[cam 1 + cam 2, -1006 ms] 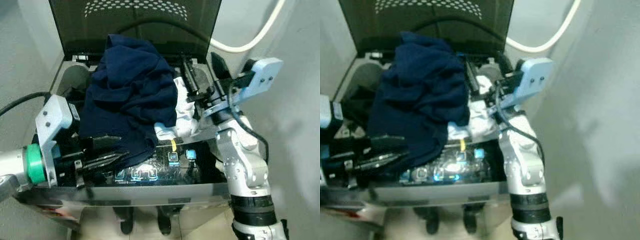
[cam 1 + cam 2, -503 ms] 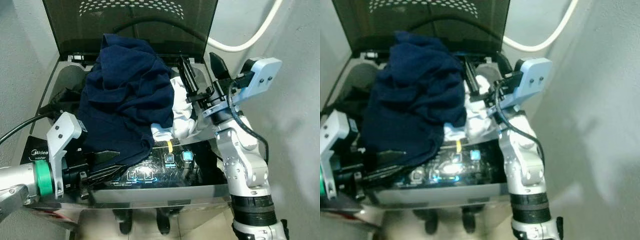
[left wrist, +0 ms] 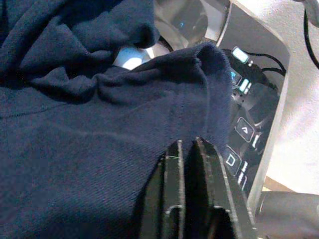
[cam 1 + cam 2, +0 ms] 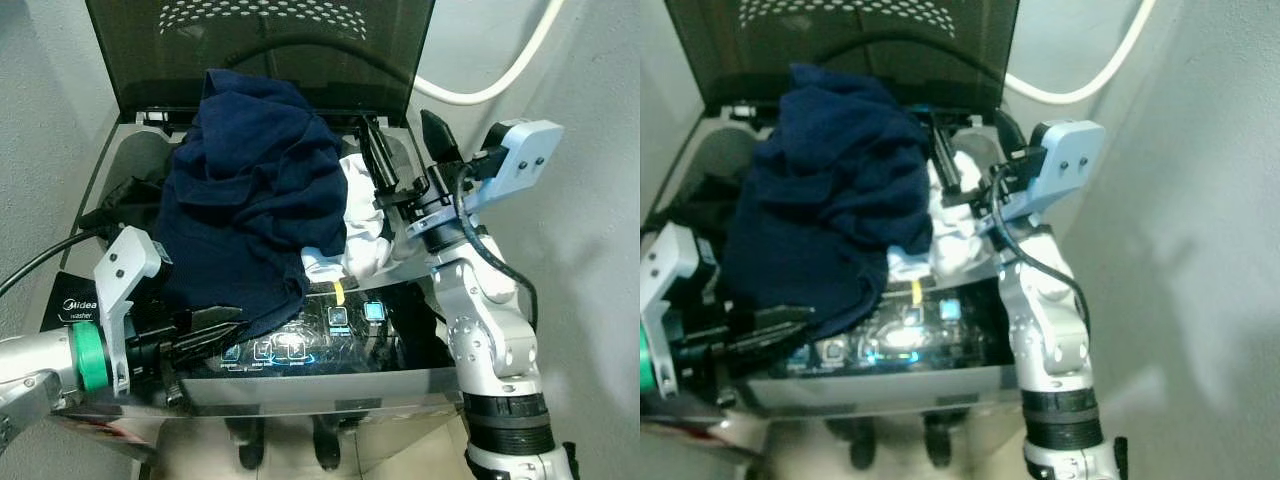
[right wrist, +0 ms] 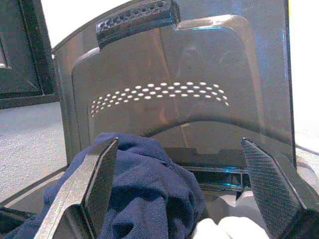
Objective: Clothes washing
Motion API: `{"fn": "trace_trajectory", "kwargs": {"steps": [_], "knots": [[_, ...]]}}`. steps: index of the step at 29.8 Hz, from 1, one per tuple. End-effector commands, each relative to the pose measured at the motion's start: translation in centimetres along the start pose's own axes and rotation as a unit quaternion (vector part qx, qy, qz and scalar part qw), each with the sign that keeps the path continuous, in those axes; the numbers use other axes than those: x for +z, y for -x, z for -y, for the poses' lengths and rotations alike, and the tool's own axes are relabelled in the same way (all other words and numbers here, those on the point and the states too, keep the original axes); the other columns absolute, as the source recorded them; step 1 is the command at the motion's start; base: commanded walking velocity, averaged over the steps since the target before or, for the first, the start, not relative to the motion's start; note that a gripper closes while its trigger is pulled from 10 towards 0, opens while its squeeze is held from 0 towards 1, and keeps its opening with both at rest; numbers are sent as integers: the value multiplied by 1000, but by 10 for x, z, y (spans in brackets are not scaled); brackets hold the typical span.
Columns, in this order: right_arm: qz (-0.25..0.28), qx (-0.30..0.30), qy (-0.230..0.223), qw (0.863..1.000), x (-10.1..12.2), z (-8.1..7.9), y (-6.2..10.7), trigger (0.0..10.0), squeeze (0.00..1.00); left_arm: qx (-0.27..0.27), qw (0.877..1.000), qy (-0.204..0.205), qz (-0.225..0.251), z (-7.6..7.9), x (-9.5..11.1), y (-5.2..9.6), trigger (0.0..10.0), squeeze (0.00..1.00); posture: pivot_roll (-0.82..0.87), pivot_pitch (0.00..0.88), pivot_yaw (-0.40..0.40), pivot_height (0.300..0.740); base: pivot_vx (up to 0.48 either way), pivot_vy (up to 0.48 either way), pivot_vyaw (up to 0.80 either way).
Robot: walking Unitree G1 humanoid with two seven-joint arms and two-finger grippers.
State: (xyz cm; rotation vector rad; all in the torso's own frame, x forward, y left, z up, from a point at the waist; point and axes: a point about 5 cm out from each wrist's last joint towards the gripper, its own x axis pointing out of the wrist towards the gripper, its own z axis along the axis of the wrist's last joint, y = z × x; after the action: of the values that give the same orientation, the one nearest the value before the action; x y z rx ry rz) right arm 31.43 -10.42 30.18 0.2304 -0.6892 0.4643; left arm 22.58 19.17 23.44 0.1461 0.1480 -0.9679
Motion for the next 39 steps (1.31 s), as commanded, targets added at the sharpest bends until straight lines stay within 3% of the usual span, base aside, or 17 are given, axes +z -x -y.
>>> {"fn": "trace_trajectory", "kwargs": {"steps": [1, 18, 21, 22, 23, 24, 26, 27, 28, 30, 31, 33, 35, 36, 37, 38, 39], "knots": [[3, -3, -1, 1000, 3, 2, 2, 10000, 0, 0, 999, 32, -30, 0, -16, -2, 0, 0, 100, 173, 11, 728, 0, 0, 0], [5, -6, 0, 1000, 3, 1, 1, 10000, 0, 14, 1000, 25, -5, -7, -11, -9, 0, 0, 93, 169, 16, 728, 0, 0, 0], [6, -7, 1, 1000, 4, 2, 1, 10000, 0, 111, 990, -69, 57, -32, 12, -23, 0, 0, 92, 170, 11, 728, 0, 0, 0], [6, -7, 1, 1000, 4, 2, 1, 10000, 0, 111, 990, -69, 57, -32, 12, -23, 0, 0, 92, 170, 11, 728, 0, 0, 0], [7, -7, 0, 1000, 4, 2, 1, 10000, 0, 165, 976, -119, 80, -43, 23, -28, 0, 0, 92, 170, 11, 728, 0, 0, 0], [7, -7, 0, 1000, 4, 2, 1, 10000, 0, 222, 954, -169, 110, -56, 39, -31, 0, 0, 91, 169, 9, 728, 0, 0, 0], [8, -5, -1, 1000, 4, 1, 0, 10000, 0, 287, 917, -224, 161, -70, 66, -36, 0, 0, 94, 169, 6, 728, 0, 0, 0], [8, -5, -1, 1000, 4, 1, 0, 10000, 0, 287, 917, -224, 161, -70, 66, -36, 0, 0, 94, 169, 6, 728, 0, 0, 0], [8, -4, -2, 1000, 4, 0, -1, 10000, 0, 302, 906, -239, 178, -75, 77, -39, 0, 0, 91, 170, 4, 728, 0, 0, 0], [8, -2, -3, 1000, 3, -1, -2, 10000, 0, 312, 893, -255, 202, -83, 95, -46, 0, 0, 82, 169, 1, 728, 0, 0, 0], [8, -2, -3, 1000, 3, -1, -2, 10000, 0, 312, 893, -255, 202, -83, 95, -46, 0, 0, 82, 169, 1, 728, 0, 0, 0], [9, 0, -3, 1000, 3, -2, -2, 10000, 0, 322, 878, -272, 229, -92, 118, -54, 0, 0, 76, 168, 3, 728, 0, 0, 0], [9, 0, -3, 1000, 3, -2, -2, 10000, 0, 322, 878, -272, 229, -92, 118, -54, 0, 0, 76, 168, 3, 728, 0, 0, 0], [9, 1, -3, 1000, 3, -3, -3, 10000, 0, 337, 865, -286, 236, -98, 132, -57, 0, 0, 68, 165, 9, 728, 0, 0, 0], [9, 1, -3, 1000, 3, -3, -3, 10000, 0, 337, 865, -286, 236, -98, 132, -57, 0, 0, 68, 165, 9, 728, 0, 0, 0], [10, 1, -1, 1000, 4, -3, -2, 10000, 0, 365, 852, -294, 234, -108, 144, -60, 0, 0, 60, 163, 13, 728, 0, 0, 0], [10, 1, -1, 1000, 4, -3, -2, 10000, 0, 365, 852, -294, 234, -108, 144, -60, 0, 0, 60, 163, 13, 728, 0, 0, 0]]}}
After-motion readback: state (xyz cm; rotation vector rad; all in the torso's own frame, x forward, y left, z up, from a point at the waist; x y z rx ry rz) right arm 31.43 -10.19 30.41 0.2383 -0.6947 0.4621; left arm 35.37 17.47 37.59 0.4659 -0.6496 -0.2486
